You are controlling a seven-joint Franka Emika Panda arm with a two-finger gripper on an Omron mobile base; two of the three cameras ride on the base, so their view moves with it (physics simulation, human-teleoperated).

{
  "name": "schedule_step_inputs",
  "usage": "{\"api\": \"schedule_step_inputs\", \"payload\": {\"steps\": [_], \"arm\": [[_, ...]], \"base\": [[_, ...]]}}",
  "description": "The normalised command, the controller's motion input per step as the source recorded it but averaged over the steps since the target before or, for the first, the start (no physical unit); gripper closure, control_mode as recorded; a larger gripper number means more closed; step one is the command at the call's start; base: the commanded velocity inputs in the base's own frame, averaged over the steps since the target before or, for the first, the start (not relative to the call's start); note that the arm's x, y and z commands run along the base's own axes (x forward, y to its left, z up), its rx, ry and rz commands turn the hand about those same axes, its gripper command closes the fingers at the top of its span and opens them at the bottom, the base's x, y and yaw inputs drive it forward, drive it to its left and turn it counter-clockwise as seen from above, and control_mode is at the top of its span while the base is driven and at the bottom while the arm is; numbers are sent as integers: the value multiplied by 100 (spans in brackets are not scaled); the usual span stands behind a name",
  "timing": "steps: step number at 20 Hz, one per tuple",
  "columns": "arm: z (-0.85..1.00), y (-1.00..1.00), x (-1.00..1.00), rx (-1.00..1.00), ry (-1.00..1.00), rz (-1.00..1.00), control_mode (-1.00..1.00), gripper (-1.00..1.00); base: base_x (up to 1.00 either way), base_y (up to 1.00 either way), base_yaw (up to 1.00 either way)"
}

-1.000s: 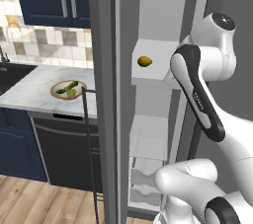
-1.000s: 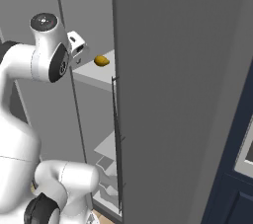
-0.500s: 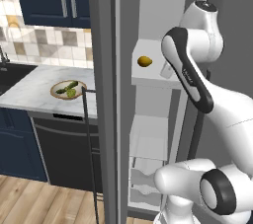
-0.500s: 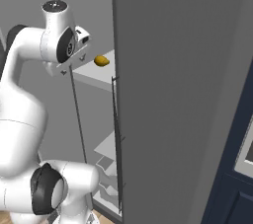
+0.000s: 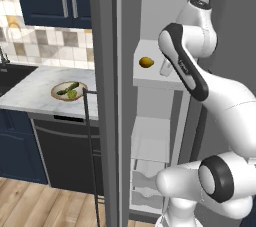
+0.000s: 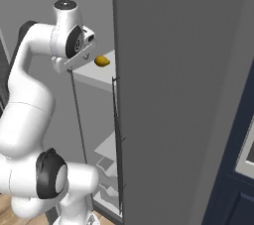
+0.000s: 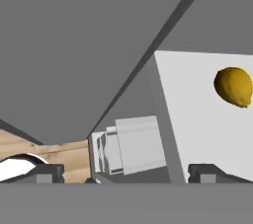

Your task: Take the squash, broccoli, and lemon from the freezer and place them in the bowl on the counter.

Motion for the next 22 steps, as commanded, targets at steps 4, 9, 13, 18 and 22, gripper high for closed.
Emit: {"api": "schedule_step_inputs", "payload": {"steps": [4,9,13,18,22], "arm": [[-9,-1,32,0,0,5,-100,-100],[0,-2,29,0,2,1,-100,-100],[0,-13,24,0,3,2,-100,-100],[-2,-5,28,0,3,2,-100,-100],[-5,-2,32,0,1,2,-100,-100]], "base": [[0,0,0],[0,0,0],[0,0,0],[0,0,0],[0,0,0]]}}
